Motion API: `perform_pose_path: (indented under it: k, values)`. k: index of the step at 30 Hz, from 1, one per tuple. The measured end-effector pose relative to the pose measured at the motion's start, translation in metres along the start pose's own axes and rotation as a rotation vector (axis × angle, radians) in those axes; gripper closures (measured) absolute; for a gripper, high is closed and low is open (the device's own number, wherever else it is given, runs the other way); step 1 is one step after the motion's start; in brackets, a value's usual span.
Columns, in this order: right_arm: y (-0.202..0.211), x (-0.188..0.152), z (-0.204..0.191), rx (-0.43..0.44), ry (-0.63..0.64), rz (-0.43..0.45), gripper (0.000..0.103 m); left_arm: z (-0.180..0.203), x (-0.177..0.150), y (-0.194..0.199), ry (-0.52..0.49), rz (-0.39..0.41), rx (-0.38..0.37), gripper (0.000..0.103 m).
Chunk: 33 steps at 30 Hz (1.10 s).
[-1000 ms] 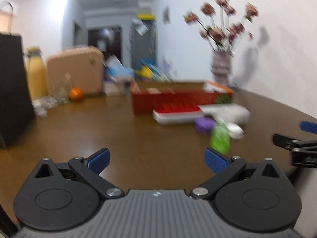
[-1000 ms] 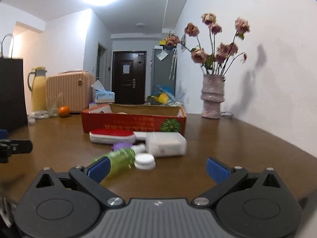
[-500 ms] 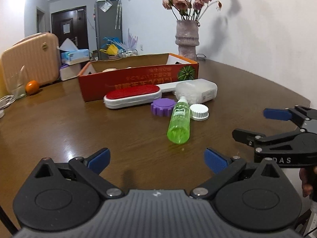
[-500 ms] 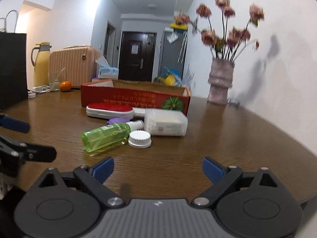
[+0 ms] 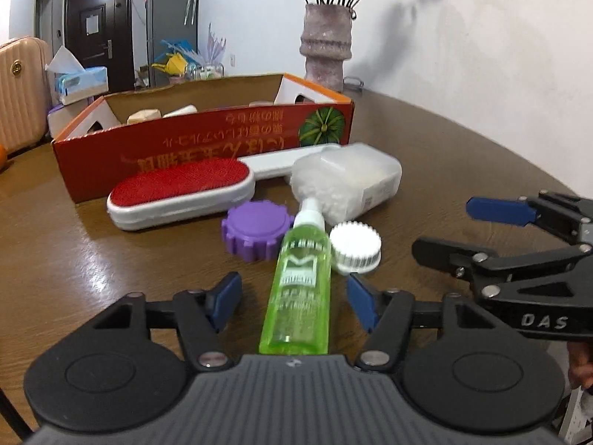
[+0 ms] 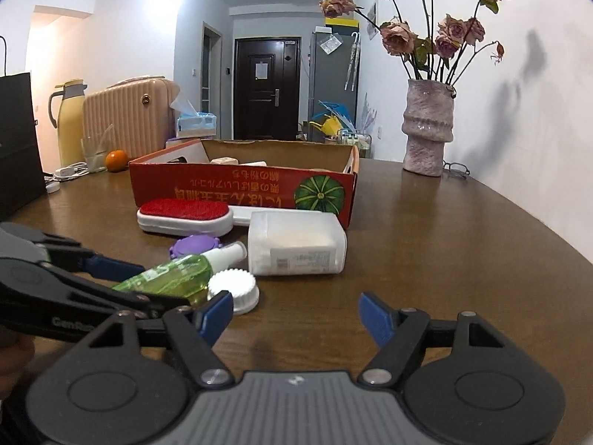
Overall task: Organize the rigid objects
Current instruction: 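Grasp the green spray bottle with the left gripper while the right grasps the white cap, then lift both held items and carry them toward the cardboard box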
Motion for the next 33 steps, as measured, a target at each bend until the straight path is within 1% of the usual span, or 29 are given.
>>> perform_pose_path:
  k: [1, 2, 5, 8, 10, 13, 14, 15, 16, 17, 18, 19, 20, 22, 25, 33]
  values:
    - [-0.003, 0.000, 0.001, -0.004, 0.005, -0.004, 0.030, -0.001, 0.001, -0.001, 0.005, 0.001, -0.006, 0.068]
    - [-0.007, -0.001, 0.003, -0.009, 0.007, -0.012, 0.031, -0.002, 0.002, -0.001, 0.013, 0.000, -0.017, 0.071]
    - [-0.018, -0.003, 0.004, -0.008, 0.002, -0.030, 0.034, -0.005, 0.002, 0.004, 0.031, -0.015, -0.044, 0.072]
    - [-0.026, 0.000, -0.007, 0.021, 0.008, -0.026, 0.036, -0.013, 0.000, 0.014, 0.049, -0.025, -0.058, 0.072]
    - [-0.031, 0.003, -0.020, 0.057, 0.024, -0.022, 0.036, -0.020, 0.001, 0.025, 0.049, -0.009, -0.058, 0.072]
    - [-0.038, 0.006, -0.038, 0.094, 0.042, -0.028, 0.038, -0.033, 0.004, 0.041, 0.047, 0.025, -0.039, 0.072]
    - [-0.042, 0.005, -0.043, 0.098, 0.047, -0.037, 0.041, -0.037, 0.005, 0.046, 0.049, 0.034, -0.030, 0.072]
    - [-0.046, 0.004, -0.047, 0.097, 0.050, -0.050, 0.047, -0.041, 0.006, 0.050, 0.052, 0.043, -0.021, 0.072]
    - [-0.050, 0.002, -0.050, 0.094, 0.049, -0.065, 0.050, -0.046, 0.008, 0.056, 0.057, 0.055, -0.011, 0.072]
    - [-0.053, 0.001, -0.052, 0.089, 0.046, -0.080, 0.056, -0.050, 0.009, 0.060, 0.061, 0.066, -0.001, 0.072]
    - [-0.055, 0.000, -0.053, 0.085, 0.041, -0.087, 0.064, -0.054, 0.011, 0.066, 0.065, 0.077, 0.010, 0.072]
    - [-0.056, -0.001, -0.055, 0.080, 0.040, -0.093, 0.067, -0.058, 0.012, 0.072, 0.070, 0.085, 0.020, 0.072]
    - [-0.057, -0.001, -0.056, 0.070, 0.040, -0.096, 0.067, -0.061, 0.013, 0.076, 0.073, 0.091, 0.028, 0.072]
    - [-0.054, 0.001, -0.057, 0.047, 0.037, -0.089, 0.067, -0.066, 0.015, 0.088, 0.080, 0.108, 0.050, 0.072]
    - [-0.041, 0.006, -0.065, 0.053, 0.041, -0.074, 0.067, -0.072, 0.017, 0.107, 0.092, 0.137, 0.071, 0.072]
    - [0.014, 0.024, -0.081, 0.048, 0.064, -0.007, 0.067, -0.066, 0.020, 0.156, 0.092, 0.211, 0.092, 0.072]
Point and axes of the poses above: each gripper's, at about its wrist camera, not at the fingertips, and y roughly against the way its jaws point, z to its right, x to its top, the point moved 10 cm from there along -y, roughly the way its jaws point, and after that the axes turned 13 degrees about z, right-handed, at the moved point
